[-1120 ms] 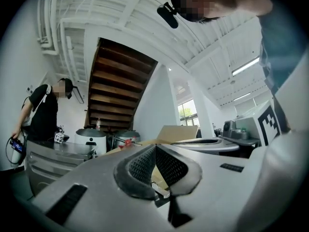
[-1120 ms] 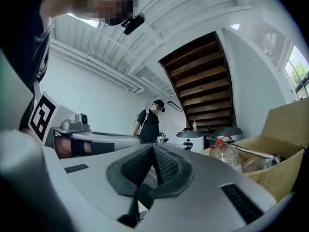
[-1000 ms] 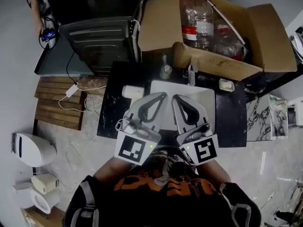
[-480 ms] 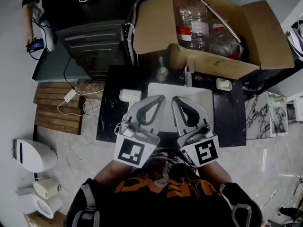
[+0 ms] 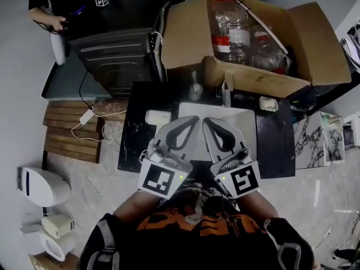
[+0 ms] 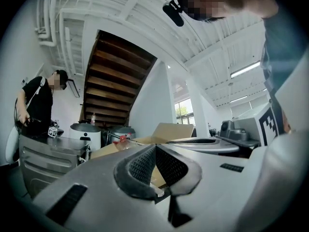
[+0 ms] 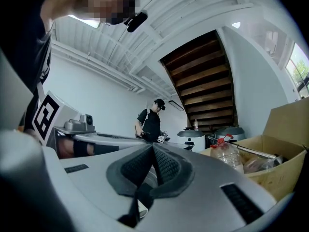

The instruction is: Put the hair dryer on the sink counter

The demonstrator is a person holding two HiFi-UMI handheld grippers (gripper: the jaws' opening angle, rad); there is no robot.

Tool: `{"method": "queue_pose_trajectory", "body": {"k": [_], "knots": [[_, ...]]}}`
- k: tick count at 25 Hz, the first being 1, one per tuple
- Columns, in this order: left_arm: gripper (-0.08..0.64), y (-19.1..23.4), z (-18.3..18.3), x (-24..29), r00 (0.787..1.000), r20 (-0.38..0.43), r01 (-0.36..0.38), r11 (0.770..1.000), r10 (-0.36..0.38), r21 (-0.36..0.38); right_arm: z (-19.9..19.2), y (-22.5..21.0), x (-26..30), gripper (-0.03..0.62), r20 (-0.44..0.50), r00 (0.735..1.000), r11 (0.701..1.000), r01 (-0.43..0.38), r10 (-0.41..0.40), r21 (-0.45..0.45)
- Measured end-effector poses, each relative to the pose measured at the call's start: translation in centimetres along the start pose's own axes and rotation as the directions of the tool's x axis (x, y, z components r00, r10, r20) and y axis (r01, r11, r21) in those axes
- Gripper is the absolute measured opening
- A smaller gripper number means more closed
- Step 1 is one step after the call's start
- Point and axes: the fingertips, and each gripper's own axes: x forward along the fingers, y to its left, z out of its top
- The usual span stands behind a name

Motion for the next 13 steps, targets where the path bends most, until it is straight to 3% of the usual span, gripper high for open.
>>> {"method": "queue_pose_trajectory", "body": {"k": [13], "knots": [[0.023, 0.97, 0.01, -0.42, 1.0, 0.0, -0.001, 1.0, 0.001, 0.007, -0.15, 0.91, 1.07, 0.014, -0.011, 1.0, 1.0, -0.021, 0.021, 0.0]]}}
